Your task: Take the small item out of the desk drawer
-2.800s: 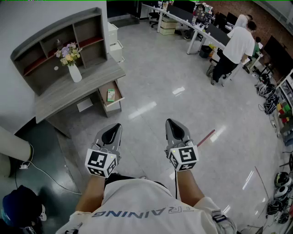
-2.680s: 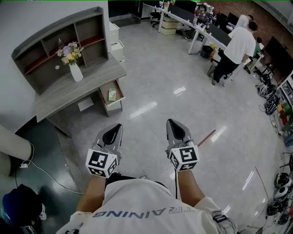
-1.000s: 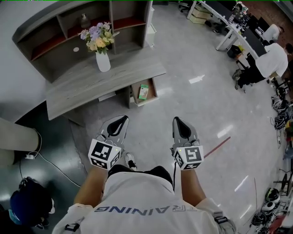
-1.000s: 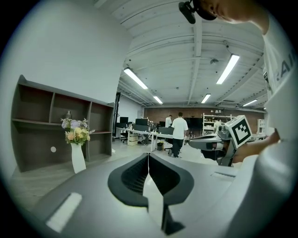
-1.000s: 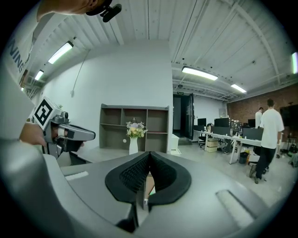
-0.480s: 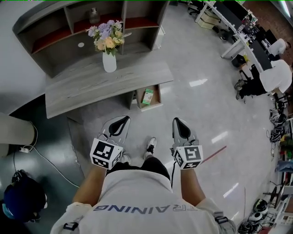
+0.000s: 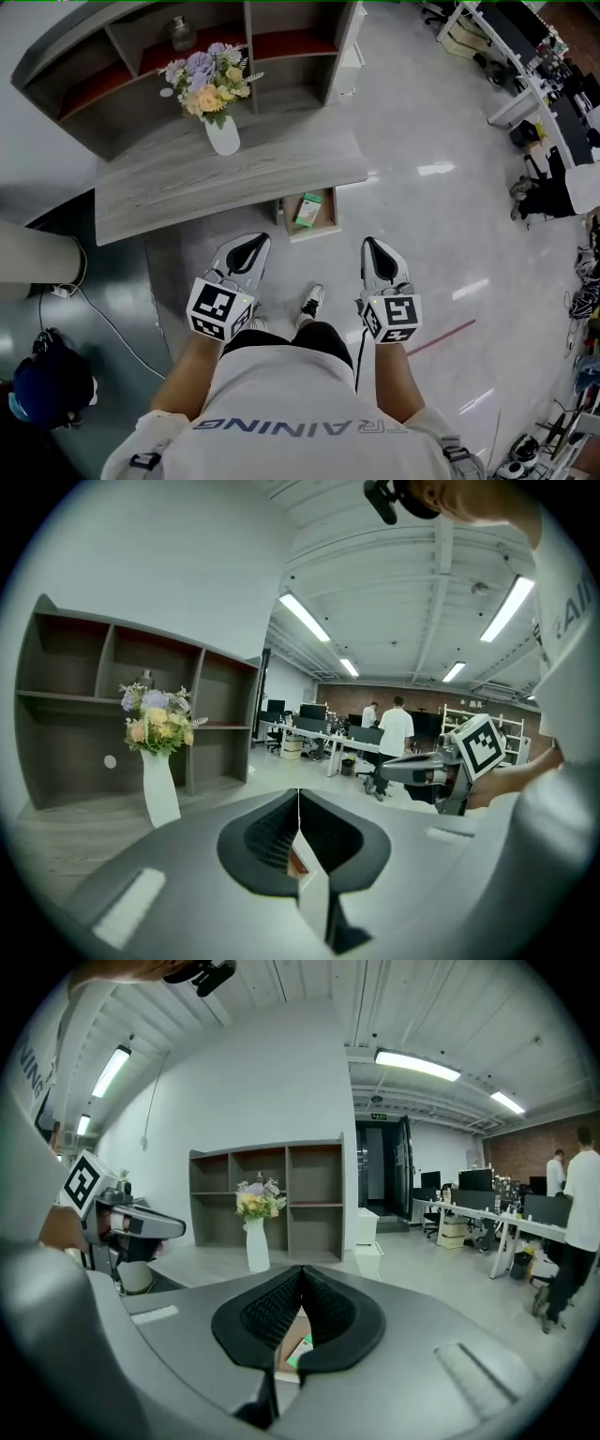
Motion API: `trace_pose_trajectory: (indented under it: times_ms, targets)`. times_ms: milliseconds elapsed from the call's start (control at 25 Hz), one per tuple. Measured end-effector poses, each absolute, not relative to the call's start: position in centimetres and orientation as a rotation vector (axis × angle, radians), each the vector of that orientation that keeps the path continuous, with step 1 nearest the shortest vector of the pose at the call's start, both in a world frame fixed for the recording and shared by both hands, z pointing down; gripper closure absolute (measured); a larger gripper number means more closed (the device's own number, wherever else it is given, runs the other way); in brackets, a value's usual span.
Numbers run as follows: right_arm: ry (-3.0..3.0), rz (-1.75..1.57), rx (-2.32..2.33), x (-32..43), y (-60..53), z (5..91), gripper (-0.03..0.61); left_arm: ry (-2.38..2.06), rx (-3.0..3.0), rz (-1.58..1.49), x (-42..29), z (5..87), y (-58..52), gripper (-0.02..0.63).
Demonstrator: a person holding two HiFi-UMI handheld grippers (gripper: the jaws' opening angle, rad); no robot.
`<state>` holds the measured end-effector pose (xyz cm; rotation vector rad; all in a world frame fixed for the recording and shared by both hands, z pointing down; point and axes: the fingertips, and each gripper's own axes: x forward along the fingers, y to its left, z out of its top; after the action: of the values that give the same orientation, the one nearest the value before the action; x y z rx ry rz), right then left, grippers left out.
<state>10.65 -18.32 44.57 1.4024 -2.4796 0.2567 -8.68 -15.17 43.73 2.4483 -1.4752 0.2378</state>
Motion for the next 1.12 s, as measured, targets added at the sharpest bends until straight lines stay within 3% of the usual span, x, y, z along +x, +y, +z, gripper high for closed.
trace_pose_trajectory:
  times_ms: [240, 520, 680, 840, 1120]
  targets:
    - [-2.478, 0.312, 1.347, 15.2, -24.9, 48.7, 0.563, -1.565, 2.365, 0.277, -6.0, 45.1, -21.1, 0.621]
    - [-2.453, 0.437, 1.244, 15.0, -28.6, 53.5, 0.557, -1.554, 2.287, 0.314, -4.5, 47.9, -24.4, 0.621]
    - [-2.397, 0.538, 1.185, 13.5, -28.6, 56.1, 0.463, -1.501, 2.290, 0.326, -4.5, 49.0, -25.0, 0.621]
    - [-2.336, 0.675, 1.160, 11.3, -28.5, 59.5, 0.317, -1.474, 2.281, 0.358, -5.8, 50.2, -25.1, 0.621]
    - [-2.181, 0.876, 1.179, 7.4, -28.3, 69.5, 0.225, -1.482, 2.198, 0.408, -9.0, 52.8, -23.6, 0.621]
